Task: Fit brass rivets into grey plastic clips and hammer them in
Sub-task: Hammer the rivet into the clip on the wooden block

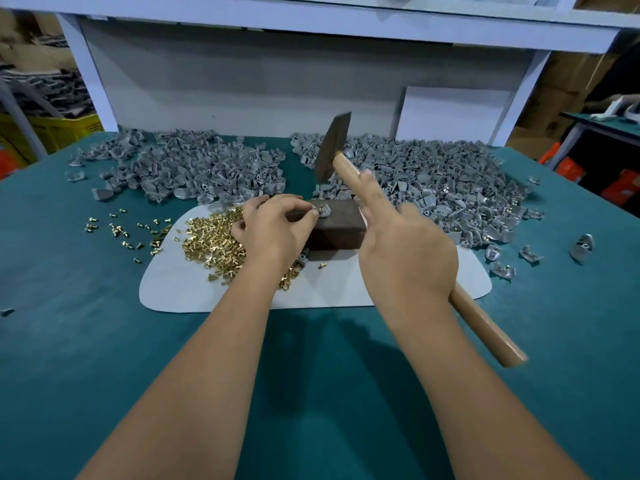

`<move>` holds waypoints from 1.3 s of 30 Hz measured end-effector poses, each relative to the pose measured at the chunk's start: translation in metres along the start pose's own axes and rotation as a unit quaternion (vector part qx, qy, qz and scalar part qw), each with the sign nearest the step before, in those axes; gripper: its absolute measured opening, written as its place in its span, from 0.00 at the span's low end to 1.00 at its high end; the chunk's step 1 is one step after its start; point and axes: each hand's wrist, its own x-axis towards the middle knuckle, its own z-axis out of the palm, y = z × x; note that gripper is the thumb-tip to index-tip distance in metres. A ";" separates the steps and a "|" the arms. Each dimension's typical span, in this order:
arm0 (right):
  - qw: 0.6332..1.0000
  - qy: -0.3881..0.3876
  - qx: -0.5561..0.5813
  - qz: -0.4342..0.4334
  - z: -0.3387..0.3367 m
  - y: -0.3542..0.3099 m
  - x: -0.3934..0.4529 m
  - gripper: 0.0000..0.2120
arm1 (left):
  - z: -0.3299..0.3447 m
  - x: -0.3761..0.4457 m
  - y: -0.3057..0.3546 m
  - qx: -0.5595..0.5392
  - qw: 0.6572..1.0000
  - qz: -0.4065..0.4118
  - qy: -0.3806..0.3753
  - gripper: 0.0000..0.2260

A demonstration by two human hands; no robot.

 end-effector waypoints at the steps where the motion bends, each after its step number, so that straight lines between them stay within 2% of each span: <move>1: 1.000 -0.004 -0.007 -0.008 0.001 0.000 0.000 0.28 | 0.000 0.000 0.000 -0.003 1.000 0.002 0.000 0.08; 3: 0.999 -0.034 -0.025 -0.014 0.007 0.004 0.000 0.27 | -0.001 0.000 0.000 -0.014 1.000 0.002 -0.002 0.11; 6: 1.000 -0.011 -0.008 0.017 0.004 0.001 0.000 0.26 | 0.001 0.000 0.001 -0.002 1.000 -0.011 0.003 0.12; 14: 0.999 -0.005 -0.038 0.002 0.006 0.004 -0.001 0.27 | 0.001 0.001 0.001 -0.002 1.000 -0.004 -0.001 0.14; 16: 0.999 -0.021 -0.036 -0.012 0.009 0.007 -0.002 0.27 | 0.001 0.000 0.002 -0.005 1.000 -0.005 -0.005 0.13; 19: 1.000 0.003 -0.026 -0.002 0.005 0.006 0.000 0.28 | 0.001 0.001 0.001 0.004 1.000 -0.008 -0.002 0.11; 22: 0.998 -0.024 -0.048 -0.023 0.010 0.006 -0.002 0.28 | 0.001 0.002 0.001 -0.007 1.000 -0.008 -0.009 0.11; 26: 1.000 0.001 -0.021 -0.015 0.005 0.001 -0.003 0.28 | 0.003 0.002 -0.001 0.000 1.000 -0.010 0.004 0.10; 28: 0.998 -0.019 -0.043 -0.033 0.007 0.002 -0.003 0.28 | 0.002 0.002 -0.001 -0.009 1.000 -0.008 -0.003 0.10; 34: 0.999 -0.005 -0.032 -0.020 0.005 -0.001 -0.003 0.28 | 0.002 0.002 -0.001 -0.002 1.000 -0.006 0.006 0.08; 37: 0.999 -0.034 -0.037 -0.021 0.009 0.005 -0.001 0.27 | 0.001 -0.001 0.000 -0.021 1.000 -0.005 -0.006 0.10; 39: 0.999 -0.012 -0.032 -0.012 0.005 0.004 -0.001 0.28 | 0.001 -0.001 0.001 -0.017 1.000 -0.008 -0.001 0.09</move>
